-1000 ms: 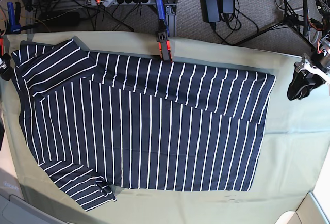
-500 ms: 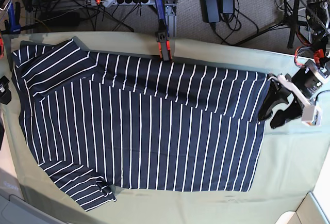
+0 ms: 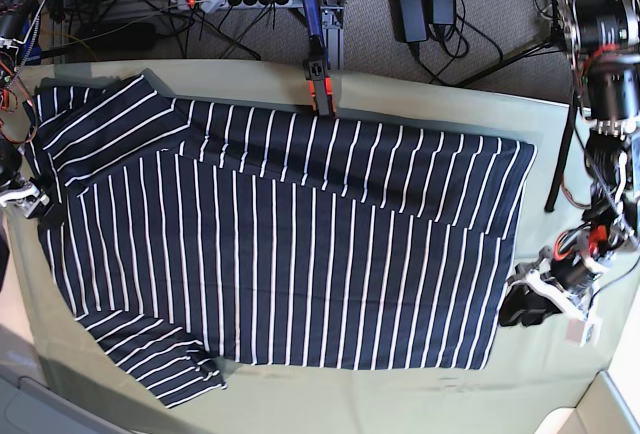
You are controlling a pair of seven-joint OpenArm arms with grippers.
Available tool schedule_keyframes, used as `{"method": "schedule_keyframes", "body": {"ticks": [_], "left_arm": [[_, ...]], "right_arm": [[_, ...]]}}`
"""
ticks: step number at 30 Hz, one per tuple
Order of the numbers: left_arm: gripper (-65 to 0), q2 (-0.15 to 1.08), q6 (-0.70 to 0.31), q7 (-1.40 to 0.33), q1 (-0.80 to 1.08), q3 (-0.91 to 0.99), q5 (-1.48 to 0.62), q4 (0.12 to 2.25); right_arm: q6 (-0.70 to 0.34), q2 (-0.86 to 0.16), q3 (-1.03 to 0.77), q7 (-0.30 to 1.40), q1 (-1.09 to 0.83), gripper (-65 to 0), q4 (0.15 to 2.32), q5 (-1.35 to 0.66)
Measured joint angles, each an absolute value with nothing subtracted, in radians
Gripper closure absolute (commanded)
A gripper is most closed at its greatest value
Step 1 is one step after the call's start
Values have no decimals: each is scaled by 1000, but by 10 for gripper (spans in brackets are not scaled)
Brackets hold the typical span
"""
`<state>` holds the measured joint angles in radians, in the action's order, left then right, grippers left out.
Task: Fold the T-shirt properly
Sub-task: 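Move the left gripper to the shirt's hem side and grasp it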
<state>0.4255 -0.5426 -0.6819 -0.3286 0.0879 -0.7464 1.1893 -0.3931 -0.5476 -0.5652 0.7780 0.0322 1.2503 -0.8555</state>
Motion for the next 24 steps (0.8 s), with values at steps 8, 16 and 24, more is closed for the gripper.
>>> {"method": "schedule_keyframes", "body": {"ticks": [8,16,24], "left_arm": [[-333,411,-542,-600,-586,35,-748,744],[-333,354,-540,-503,-648,35,-699,469],[-333,336,-539,-459,-651,35,-692,411]], "right_arm": [[-393,-453,-564,781,44,-445,1250,-848],[-393,-428,-563,782,44,-445,1250,-847],[-393,-429,-563,791,44,-445,1250,-847]]}}
